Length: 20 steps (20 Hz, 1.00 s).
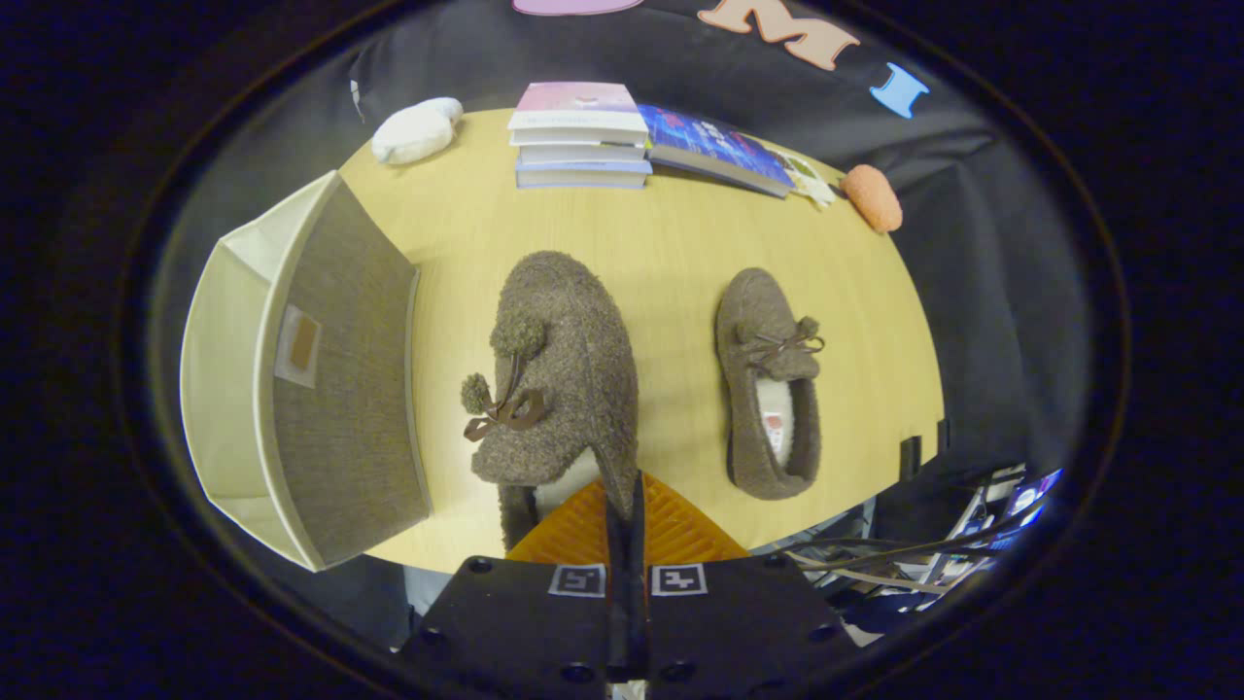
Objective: Open the storage box then place both shoes into the box .Put the left shoe in first, then the right shoe, with the right side of both shoes facing outward in a uniform manner.
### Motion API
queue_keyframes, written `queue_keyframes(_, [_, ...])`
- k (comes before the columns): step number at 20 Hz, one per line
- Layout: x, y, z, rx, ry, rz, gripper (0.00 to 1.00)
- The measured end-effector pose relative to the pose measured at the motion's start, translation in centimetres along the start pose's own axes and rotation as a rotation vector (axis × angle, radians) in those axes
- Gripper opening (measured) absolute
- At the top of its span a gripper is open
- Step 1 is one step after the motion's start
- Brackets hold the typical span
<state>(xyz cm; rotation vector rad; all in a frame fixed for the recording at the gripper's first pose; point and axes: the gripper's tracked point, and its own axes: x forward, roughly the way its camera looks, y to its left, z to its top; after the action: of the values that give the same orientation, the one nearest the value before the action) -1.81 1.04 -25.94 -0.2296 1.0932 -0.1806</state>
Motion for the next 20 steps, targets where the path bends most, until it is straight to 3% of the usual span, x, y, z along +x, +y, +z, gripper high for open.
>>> queue_keyframes(8, [-11.1,1.7,4.7,-0.104,-0.174,-0.091,0.03])
queue_keyframes(15, [-18.2,12.9,8.5,-0.075,-0.257,0.073,0.03])
queue_keyframes(20, [-15.8,17.8,6.1,-0.047,-0.135,0.111,0.03])
